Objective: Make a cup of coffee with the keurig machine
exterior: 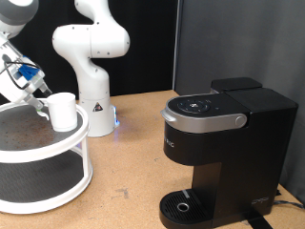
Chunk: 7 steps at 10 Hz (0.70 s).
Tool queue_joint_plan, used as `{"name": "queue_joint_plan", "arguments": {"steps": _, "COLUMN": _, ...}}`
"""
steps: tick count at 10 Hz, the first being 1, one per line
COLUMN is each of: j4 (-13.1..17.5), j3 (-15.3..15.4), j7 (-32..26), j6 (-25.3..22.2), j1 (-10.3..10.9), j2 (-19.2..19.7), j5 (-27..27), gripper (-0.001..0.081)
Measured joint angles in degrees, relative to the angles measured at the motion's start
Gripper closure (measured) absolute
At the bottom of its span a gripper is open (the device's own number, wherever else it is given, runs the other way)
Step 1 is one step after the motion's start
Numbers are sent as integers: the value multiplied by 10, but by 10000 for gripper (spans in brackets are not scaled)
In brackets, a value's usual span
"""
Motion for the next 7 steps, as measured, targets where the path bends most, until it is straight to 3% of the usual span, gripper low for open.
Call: {"name": "queue_joint_plan", "arguments": {"steps": 7, "j4": -4, "j3": -13, "j7": 0, "j6": 41, "j1": 7, "j2": 7, "j5": 54, "gripper": -1}}
